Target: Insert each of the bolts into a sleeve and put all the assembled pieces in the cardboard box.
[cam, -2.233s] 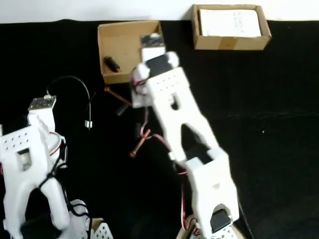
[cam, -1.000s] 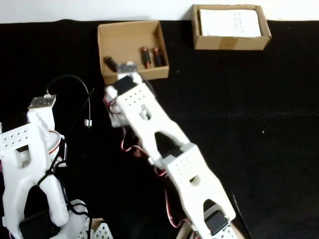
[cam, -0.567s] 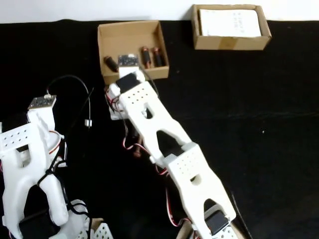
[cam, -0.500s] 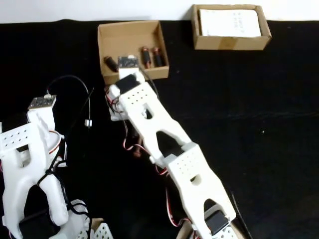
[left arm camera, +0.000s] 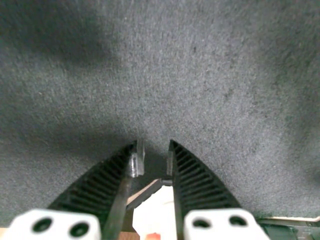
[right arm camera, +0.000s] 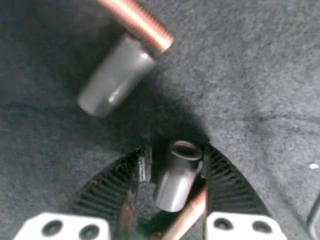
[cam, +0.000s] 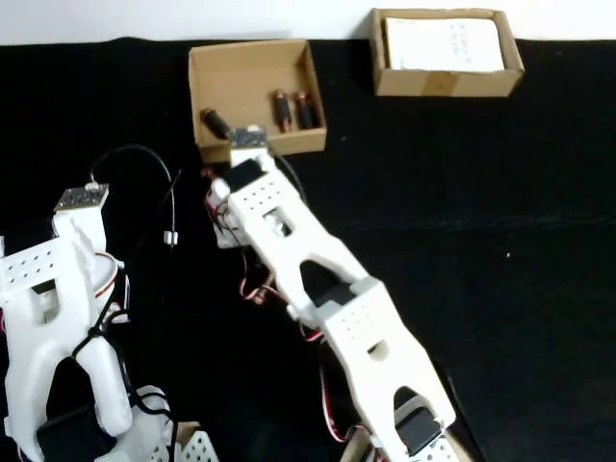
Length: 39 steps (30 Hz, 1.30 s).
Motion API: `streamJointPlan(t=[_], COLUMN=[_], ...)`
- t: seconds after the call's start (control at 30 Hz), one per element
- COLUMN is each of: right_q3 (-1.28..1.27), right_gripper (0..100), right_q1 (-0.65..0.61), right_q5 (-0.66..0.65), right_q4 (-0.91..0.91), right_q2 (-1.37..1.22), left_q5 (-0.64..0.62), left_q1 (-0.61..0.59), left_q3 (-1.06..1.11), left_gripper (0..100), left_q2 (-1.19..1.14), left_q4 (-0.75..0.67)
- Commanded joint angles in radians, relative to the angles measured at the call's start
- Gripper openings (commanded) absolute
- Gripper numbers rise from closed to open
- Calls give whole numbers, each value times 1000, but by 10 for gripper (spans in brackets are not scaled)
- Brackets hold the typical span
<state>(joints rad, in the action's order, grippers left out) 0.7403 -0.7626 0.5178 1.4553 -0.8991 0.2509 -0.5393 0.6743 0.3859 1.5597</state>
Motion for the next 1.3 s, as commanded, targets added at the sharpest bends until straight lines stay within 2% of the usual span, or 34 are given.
streamJointPlan(t=[0.0, 0.33, 0.5, 0.57, 0.77, 0.87, 0.97, 1.1, 1.27], right_q3=[-35, -53, -88, -88, -5, 101, 229, 288, 242], right_gripper=[156, 154, 17, 7, 8, 8, 8, 8, 8], right_q1=[-41, -19, -18, -18, 36, 113, 206, 354, 512], right_q5=[5, -2, -3, -3, -3, -3, -6, -64, -118], right_q4=[-35, -56, -56, -47, 76, 168, 294, 306, 306], right_q2=[30, 30, 30, 31, 56, 90, 136, 251, 404], left_q5=[0, 0, 0, 0, -2, -3, -9, -160, -394], left_q1=[-10, -10, -10, -10, -5, 13, 85, 231, 401], left_q3=[-35, -36, -36, -38, -102, -214, -325, -437, -619], left_gripper=[98, 98, 98, 98, 98, 101, 101, 104, 162], left_q2=[-2, -2, -2, -2, -2, -4, -5, -27, -251], left_q4=[2, 2, 2, 2, 11, 68, 130, 150, 150])
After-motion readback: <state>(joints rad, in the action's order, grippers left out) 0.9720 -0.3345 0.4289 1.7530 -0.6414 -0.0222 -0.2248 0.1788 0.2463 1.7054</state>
